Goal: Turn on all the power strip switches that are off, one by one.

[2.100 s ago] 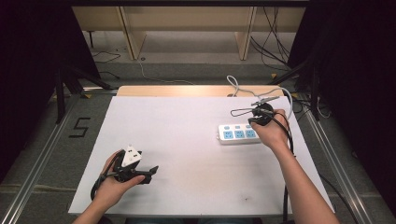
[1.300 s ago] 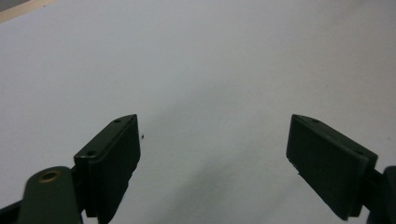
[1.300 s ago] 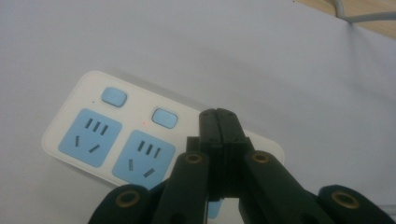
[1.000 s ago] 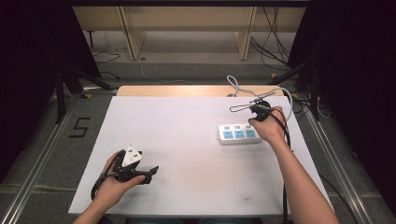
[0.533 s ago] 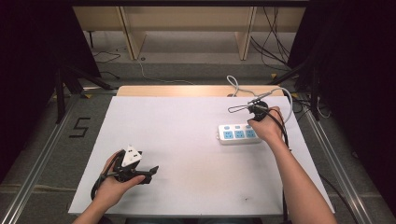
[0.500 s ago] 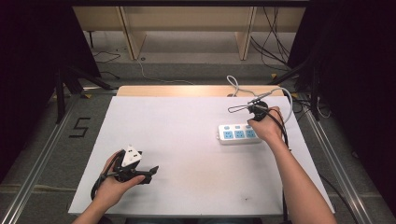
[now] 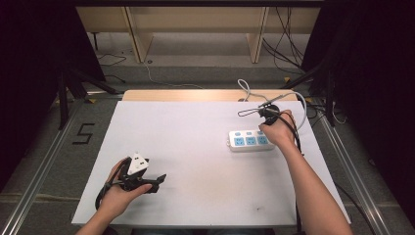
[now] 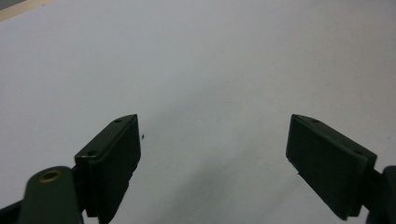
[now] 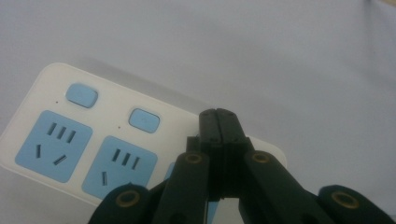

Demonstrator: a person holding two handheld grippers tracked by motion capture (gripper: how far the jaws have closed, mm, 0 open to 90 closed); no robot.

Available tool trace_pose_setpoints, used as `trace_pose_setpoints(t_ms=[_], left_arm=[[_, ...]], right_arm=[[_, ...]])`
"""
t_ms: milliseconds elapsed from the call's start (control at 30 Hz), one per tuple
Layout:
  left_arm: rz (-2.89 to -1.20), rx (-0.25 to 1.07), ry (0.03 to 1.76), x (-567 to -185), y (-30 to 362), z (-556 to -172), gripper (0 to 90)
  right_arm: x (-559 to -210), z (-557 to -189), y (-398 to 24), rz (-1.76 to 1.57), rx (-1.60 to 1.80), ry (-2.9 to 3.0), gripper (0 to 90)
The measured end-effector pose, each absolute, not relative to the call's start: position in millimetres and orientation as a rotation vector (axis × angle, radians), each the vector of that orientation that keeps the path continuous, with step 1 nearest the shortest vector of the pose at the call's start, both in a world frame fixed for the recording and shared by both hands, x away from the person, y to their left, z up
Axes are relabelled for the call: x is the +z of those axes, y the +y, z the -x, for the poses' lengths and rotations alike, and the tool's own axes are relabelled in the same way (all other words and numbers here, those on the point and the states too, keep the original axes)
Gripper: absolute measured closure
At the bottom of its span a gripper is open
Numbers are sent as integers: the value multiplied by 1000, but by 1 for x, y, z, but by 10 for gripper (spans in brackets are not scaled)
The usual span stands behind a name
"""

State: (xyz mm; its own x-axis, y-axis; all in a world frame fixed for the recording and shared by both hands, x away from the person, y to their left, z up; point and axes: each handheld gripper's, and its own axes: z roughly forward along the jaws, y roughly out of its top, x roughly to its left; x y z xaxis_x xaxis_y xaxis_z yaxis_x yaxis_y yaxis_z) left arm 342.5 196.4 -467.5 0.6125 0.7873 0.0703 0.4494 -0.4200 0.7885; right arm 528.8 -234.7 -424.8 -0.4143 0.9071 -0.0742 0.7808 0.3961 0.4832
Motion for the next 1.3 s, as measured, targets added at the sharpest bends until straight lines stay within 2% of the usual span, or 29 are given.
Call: trace_pose_setpoints(t_ms=[1300], left_arm=[[-2079,565,966,-468,196,-343,179]], right_arm=[[-433,-533,-230,-1489,472,2365,900]])
